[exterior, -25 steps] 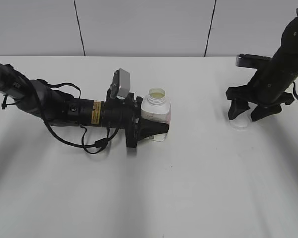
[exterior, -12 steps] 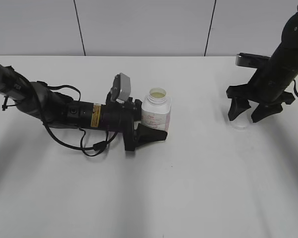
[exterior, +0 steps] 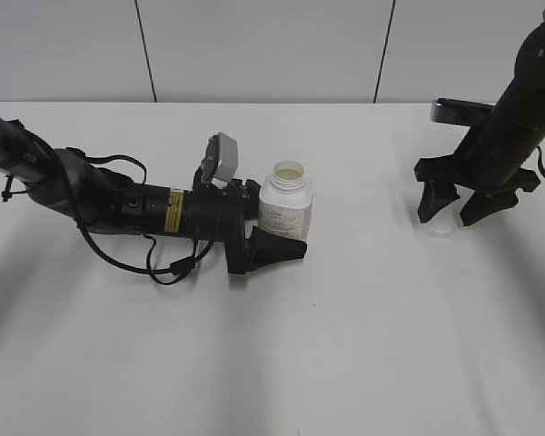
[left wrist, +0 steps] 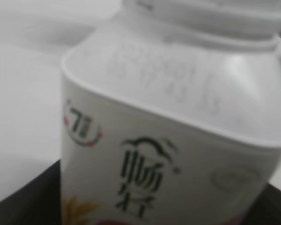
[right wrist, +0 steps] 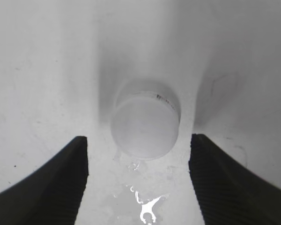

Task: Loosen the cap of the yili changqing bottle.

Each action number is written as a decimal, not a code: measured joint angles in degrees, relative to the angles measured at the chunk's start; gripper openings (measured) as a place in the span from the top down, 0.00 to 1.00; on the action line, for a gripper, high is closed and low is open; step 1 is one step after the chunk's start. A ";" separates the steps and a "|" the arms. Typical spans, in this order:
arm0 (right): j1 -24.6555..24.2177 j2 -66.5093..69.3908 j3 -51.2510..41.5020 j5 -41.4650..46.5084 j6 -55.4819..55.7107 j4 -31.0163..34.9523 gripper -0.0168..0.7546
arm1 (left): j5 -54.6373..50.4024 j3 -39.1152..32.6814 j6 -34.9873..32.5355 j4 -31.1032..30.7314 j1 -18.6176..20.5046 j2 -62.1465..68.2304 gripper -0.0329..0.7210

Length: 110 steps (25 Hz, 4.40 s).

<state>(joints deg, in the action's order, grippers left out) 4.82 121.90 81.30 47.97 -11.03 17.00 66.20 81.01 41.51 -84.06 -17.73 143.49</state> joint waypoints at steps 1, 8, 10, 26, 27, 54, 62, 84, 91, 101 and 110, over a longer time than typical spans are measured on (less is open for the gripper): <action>0.00 0.00 0.00 0.04 0.00 0.00 0.29 | 0.28 0.00 0.02 -0.07 0.00 -0.39 0.21; 0.00 -0.05 0.00 1.45 0.00 0.00 0.29 | 2.75 0.00 2.10 -0.92 0.00 -5.20 0.21; 0.00 -0.44 0.00 2.10 0.00 -0.05 0.29 | 2.81 0.00 2.94 -2.06 0.00 -6.44 0.21; 0.00 -8.50 6.67 10.45 0.00 -0.68 0.29 | 2.82 -0.04 18.71 -5.03 0.00 -21.18 0.21; 0.00 -9.09 6.74 10.75 0.00 -0.68 0.29 | 2.82 -0.04 19.49 -5.09 0.00 -22.80 0.21; 0.00 -11.39 18.47 21.56 0.55 1.24 0.29 | -97.15 -0.17 4.38 39.50 8.81 -42.40 0.20; 0.00 -11.39 18.47 21.71 0.67 0.89 0.29 | -115.17 -0.11 -24.91 69.50 10.12 -42.40 0.21; 0.00 -31.96 1.06 21.72 4.23 -9.70 0.29 | -135.72 0.47 -35.50 80.59 11.92 -46.49 0.21; 0.00 -47.29 -14.62 21.77 5.50 -10.11 0.29 | -135.96 -11.24 -35.34 80.68 11.92 -63.30 0.21; 0.00 -71.16 -31.65 21.83 6.20 -10.17 0.29 | -136.01 -26.52 -35.34 81.51 11.92 -92.02 0.21; 0.00 -94.74 -42.42 20.44 6.08 -10.22 0.29 | -133.17 -42.89 -37.71 83.41 11.92 -122.74 0.21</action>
<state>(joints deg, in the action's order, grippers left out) 4.82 27.16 38.88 68.41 -4.95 6.78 -66.98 38.12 3.80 -0.65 -5.80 20.75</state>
